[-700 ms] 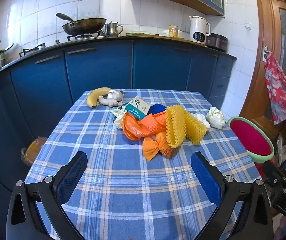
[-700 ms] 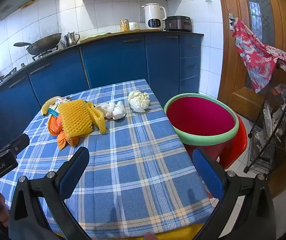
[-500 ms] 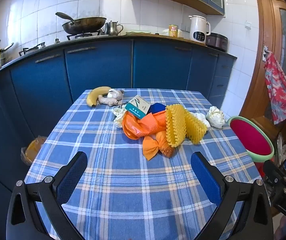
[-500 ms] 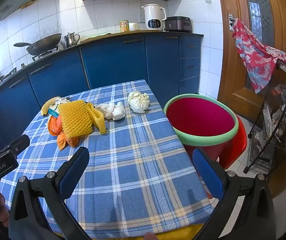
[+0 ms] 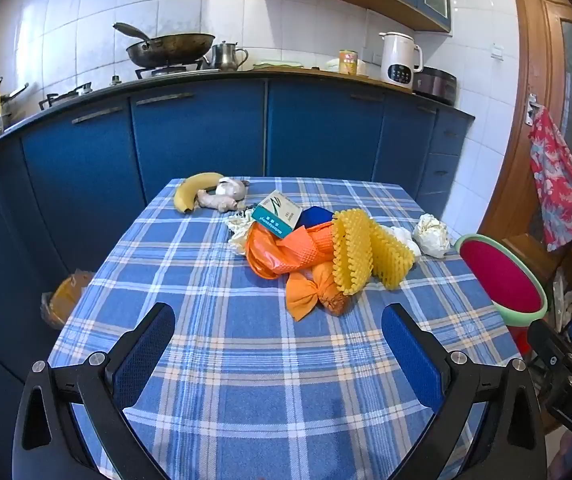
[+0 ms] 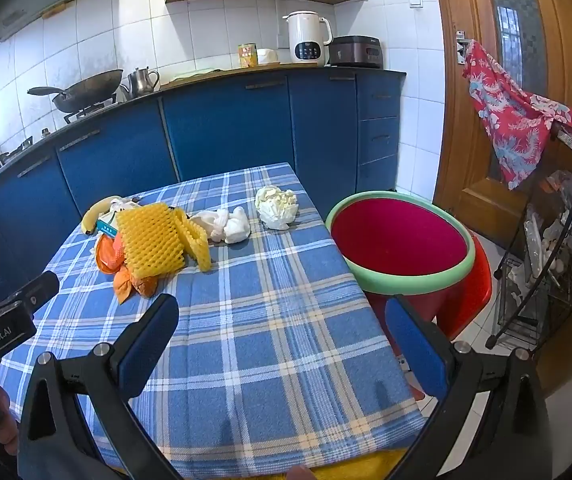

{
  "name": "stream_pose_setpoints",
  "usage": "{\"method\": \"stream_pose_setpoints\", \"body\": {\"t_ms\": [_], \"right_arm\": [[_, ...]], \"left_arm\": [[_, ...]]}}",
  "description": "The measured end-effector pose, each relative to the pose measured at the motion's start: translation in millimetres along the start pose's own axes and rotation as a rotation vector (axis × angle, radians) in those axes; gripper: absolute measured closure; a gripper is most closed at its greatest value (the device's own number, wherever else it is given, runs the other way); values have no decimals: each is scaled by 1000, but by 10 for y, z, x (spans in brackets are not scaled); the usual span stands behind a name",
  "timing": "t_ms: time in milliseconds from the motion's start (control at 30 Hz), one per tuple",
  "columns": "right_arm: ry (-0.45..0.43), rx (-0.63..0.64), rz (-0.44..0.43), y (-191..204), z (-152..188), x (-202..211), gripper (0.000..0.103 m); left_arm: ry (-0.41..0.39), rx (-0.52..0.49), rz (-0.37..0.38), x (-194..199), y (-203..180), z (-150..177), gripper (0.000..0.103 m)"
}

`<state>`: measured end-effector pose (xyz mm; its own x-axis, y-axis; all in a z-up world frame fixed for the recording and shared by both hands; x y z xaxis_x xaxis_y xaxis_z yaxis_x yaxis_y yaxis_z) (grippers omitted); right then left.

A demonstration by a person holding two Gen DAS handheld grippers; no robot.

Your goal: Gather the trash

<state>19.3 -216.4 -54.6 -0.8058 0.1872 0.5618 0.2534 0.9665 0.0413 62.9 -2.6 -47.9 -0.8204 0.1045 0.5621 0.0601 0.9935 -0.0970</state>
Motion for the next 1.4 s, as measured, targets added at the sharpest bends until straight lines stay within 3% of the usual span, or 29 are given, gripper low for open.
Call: {"method": "stream_pose_setpoints", "body": {"t_ms": [1400], "right_arm": [[-6, -1, 2, -20, -8, -1, 1]], "left_arm": [[5, 14, 6, -18, 75, -9, 0]]}}
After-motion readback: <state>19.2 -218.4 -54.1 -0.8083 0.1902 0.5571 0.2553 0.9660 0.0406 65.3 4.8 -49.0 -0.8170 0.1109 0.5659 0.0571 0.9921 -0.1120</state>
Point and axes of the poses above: each gripper's, at about its wrist camera, not at the fingertips, and x roughly against the way its jaws point, y to its left, z to its underside, the point moved 8 cm from there along -x, roughly the way its jaws point, and after that the axes turned 6 degrees about z, right-handed, at the moved point
